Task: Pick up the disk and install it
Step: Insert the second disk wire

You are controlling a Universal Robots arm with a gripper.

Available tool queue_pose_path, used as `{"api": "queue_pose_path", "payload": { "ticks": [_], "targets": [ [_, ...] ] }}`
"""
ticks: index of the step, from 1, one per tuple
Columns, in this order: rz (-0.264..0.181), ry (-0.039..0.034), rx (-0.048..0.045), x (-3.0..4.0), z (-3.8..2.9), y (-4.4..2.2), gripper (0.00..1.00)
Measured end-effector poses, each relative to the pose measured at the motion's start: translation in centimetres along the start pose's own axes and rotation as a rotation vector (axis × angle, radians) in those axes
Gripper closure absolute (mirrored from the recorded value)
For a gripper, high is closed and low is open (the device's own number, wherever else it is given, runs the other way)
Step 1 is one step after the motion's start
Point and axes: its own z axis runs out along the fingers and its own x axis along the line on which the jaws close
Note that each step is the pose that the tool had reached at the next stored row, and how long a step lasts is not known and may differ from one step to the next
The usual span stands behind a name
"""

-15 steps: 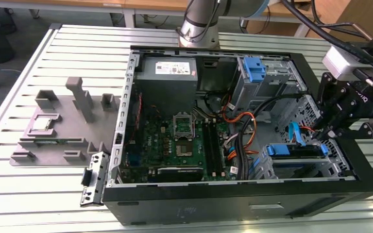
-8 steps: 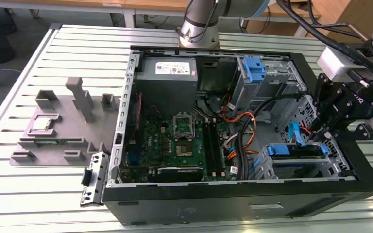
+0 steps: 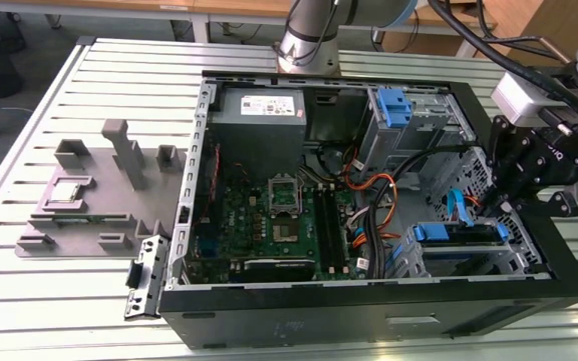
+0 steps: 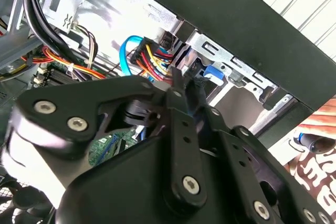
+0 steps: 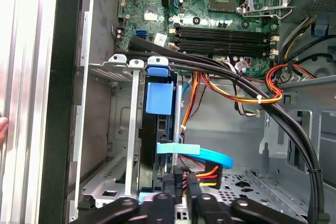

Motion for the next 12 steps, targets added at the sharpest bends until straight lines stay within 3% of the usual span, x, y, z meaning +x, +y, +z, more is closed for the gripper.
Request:
{"api": "queue_pose_path", "payload": {
  "ticks": [1, 12],
  "targets": [
    [0.000, 0.0000, 0.0000, 0.00, 0.00, 0.00, 0.83],
    [0.000, 0.0005, 0.0000, 0.00, 0.00, 0.15, 0.84]
  ]
}}
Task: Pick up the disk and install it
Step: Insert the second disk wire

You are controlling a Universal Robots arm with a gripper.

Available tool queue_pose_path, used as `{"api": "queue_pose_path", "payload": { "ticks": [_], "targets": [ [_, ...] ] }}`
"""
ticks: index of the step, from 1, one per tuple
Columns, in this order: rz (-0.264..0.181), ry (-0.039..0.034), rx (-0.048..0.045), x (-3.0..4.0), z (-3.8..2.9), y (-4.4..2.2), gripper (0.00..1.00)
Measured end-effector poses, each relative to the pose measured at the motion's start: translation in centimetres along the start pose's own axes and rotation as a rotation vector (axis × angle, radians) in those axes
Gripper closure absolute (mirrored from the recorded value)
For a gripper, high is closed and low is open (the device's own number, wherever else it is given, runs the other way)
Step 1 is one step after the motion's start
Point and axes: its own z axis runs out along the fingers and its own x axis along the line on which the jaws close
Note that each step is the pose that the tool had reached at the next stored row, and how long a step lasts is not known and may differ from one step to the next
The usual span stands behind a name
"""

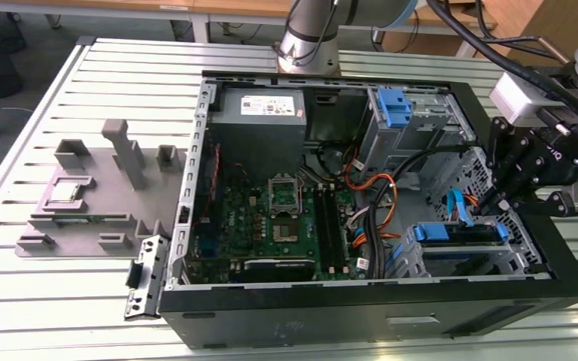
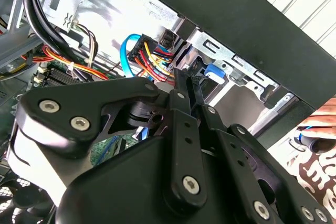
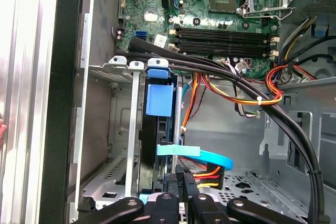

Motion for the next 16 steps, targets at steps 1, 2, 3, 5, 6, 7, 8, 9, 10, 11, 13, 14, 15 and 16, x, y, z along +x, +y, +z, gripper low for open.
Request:
{"api": "queue_pose_path", "payload": {
  "ticks": [1, 2, 3, 5, 6, 7, 8, 9, 10, 11, 13, 14, 15, 16],
  "targets": [
    [0.000, 0.0000, 0.0000, 0.00, 0.00, 0.07, 0.84],
    [0.000, 0.0000, 0.0000, -0.01, 0.00, 0.13, 0.84],
    [0.000, 0.0000, 0.0000, -0.01, 0.00, 0.13, 0.84],
    [0.000, 0.0000, 0.0001, -0.01, 0.00, 0.13, 0.84],
    [0.000, 0.0000, 0.0003, -0.01, 0.01, 0.13, 0.84],
    [0.000, -0.0001, 0.0008, -0.01, 0.01, 0.14, 0.84],
    [0.000, 0.0000, 0.0014, -0.01, 0.01, 0.15, 0.84],
    [0.000, 0.0001, 0.0019, -0.01, 0.02, 0.16, 0.84],
    [0.000, 0.0001, 0.0026, -0.01, 0.02, 0.19, 0.84],
    [0.000, 0.0001, 0.0035, -0.02, 0.04, 0.23, 0.84],
    [0.000, 0.0003, 0.0072, -0.01, 0.07, 0.28, 0.84],
    [0.000, 0.0005, 0.0108, -0.01, 0.09, 0.31, 0.84],
    [0.000, 0.0007, 0.0148, -0.01, 0.10, 0.35, 0.84],
    [0.000, 0.0011, 0.0193, 0.01, 0.11, 0.39, 0.84]
  ]
}}
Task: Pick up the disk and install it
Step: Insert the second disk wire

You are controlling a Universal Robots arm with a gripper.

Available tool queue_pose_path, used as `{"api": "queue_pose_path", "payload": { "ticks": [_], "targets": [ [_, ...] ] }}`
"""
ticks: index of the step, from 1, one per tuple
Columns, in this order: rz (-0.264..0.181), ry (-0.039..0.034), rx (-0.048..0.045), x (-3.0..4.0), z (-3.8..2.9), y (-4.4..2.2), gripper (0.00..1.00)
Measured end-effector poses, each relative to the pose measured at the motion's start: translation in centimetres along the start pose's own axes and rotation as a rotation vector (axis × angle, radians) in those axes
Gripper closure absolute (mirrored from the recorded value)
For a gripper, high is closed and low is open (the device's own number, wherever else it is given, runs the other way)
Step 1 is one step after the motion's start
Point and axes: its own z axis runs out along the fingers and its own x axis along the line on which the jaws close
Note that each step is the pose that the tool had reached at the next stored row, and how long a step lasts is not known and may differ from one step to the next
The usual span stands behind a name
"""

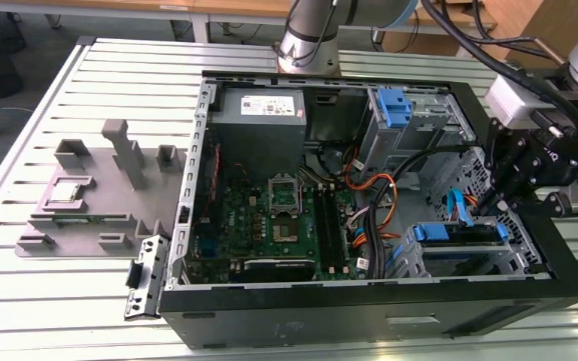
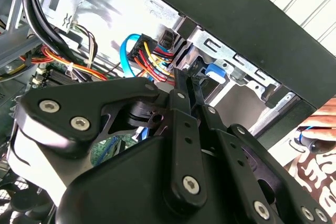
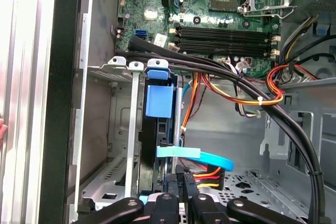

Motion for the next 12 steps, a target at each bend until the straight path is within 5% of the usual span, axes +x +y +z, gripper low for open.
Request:
{"api": "queue_pose_path", "payload": {
  "ticks": [12],
  "targets": [
    [0.000, 0.0016, 0.0293, 0.36, 0.09, 0.80, 0.84]
  ]
}}
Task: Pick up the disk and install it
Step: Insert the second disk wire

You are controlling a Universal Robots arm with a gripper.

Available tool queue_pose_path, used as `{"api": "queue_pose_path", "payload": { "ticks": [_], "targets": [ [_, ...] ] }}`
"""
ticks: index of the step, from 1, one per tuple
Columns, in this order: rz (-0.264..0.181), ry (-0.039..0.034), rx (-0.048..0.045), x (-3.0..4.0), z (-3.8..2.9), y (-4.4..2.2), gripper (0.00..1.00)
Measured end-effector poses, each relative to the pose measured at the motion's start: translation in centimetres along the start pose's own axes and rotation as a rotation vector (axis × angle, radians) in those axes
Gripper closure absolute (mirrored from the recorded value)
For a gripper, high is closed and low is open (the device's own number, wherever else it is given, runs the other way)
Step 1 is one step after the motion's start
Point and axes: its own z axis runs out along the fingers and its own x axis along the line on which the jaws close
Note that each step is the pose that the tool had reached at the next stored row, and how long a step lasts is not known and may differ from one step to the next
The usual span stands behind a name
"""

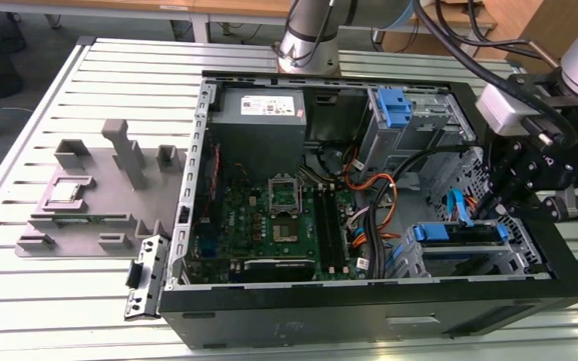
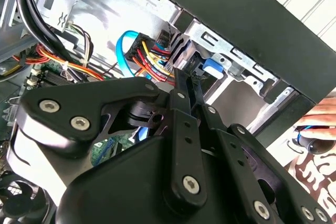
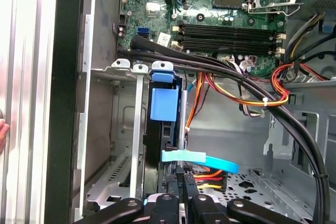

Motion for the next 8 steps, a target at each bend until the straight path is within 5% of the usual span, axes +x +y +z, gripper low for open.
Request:
{"api": "queue_pose_path", "payload": {
  "ticks": [8],
  "targets": [
    [0.000, 0.0010, 0.0212, 0.35, 0.09, 0.10, 0.84]
  ]
}}
